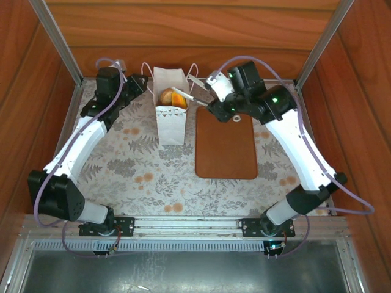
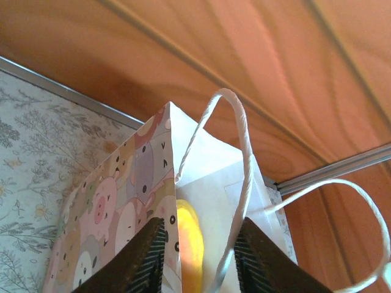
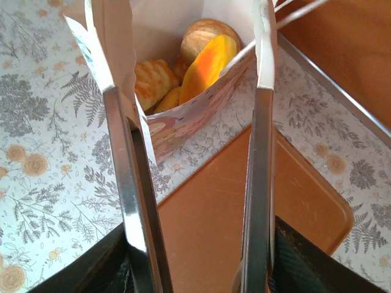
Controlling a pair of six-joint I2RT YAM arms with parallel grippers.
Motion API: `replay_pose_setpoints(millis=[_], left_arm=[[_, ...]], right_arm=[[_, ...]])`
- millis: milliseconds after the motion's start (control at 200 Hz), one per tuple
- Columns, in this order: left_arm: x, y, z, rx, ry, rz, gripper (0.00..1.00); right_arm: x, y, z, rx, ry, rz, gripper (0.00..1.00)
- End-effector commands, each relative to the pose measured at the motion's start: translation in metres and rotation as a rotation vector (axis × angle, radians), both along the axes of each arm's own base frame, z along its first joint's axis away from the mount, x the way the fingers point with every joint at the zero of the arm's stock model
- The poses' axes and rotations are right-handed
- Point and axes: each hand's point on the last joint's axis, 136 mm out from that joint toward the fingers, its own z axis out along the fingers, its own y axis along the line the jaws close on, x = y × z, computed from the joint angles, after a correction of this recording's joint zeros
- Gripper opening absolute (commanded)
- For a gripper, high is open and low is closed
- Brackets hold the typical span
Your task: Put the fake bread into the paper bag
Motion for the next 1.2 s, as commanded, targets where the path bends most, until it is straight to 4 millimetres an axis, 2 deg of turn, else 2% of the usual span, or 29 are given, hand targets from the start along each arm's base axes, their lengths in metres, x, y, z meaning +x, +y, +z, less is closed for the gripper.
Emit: replay_pose_setpoints(millis=[0, 180, 325, 425, 585, 805, 969, 1089, 1194], left_arm=[[-0.014, 0.012, 0.011, 0.028, -0.03, 0.022, 0.39], [-0.033, 0.024, 0.018, 0.05, -0.052, 0.062, 0.51], [-0.054, 0.036, 0.016, 0.061, -0.053, 0.098, 0.57], [-0.069, 0.047, 0.006, 0.071, -0.039, 0.134, 0.62], [-0.093, 0.062, -0.017, 0.085, -0.008, 0.187, 0.71], [-0.126, 0.082, -0.07, 0.109, 0.076, 0.252, 0.85], [-0.144, 0.1, -0.112, 0.118, 0.139, 0.342, 1.0], [-0.152, 0.107, -0.139, 0.118, 0.192, 0.38, 1.0], [-0.153, 0.106, -0.153, 0.126, 0.226, 0.377, 1.0]], right_arm=[[-0.004, -0.009, 0.017, 0.091, -0.053, -0.058, 0.55], [-0.021, -0.025, 0.005, 0.149, -0.045, -0.117, 0.55], [-0.033, -0.049, -0.007, 0.153, -0.052, -0.206, 0.55], [-0.04, -0.065, -0.02, 0.155, -0.051, -0.268, 0.55], [-0.05, -0.081, -0.051, 0.16, -0.013, -0.353, 0.55], [-0.048, -0.094, -0.112, 0.125, 0.046, -0.465, 0.55], [-0.039, -0.096, -0.171, 0.108, 0.103, -0.538, 0.55], [-0.033, -0.106, -0.216, 0.077, 0.157, -0.642, 0.55], [-0.034, -0.11, -0.247, 0.066, 0.215, -0.714, 0.55]])
